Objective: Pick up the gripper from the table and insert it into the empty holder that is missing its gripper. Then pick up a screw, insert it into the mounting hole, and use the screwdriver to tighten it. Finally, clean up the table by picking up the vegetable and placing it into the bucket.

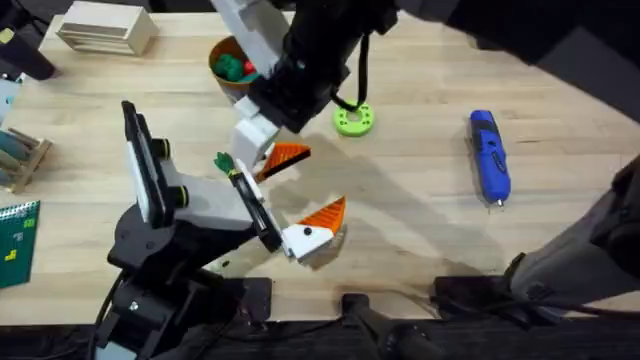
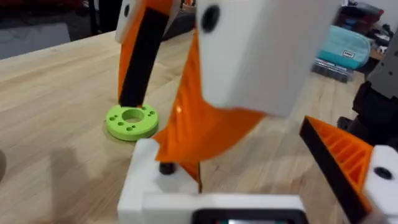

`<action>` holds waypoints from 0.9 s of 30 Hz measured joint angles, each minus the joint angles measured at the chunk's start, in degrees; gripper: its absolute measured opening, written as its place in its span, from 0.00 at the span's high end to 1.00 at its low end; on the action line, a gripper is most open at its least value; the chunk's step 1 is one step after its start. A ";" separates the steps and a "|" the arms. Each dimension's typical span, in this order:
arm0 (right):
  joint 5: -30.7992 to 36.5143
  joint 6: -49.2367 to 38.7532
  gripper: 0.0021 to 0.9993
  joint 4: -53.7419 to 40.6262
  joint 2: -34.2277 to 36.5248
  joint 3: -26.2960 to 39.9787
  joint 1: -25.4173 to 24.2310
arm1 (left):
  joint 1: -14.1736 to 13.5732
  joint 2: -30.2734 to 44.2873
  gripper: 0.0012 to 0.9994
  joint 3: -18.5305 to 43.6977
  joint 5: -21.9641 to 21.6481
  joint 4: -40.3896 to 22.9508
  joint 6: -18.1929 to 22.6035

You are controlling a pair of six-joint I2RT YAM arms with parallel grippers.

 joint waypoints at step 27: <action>1.38 9.77 0.14 6.15 -33.02 -32.60 -5.81 | 0.00 0.00 0.01 0.00 0.00 0.00 0.00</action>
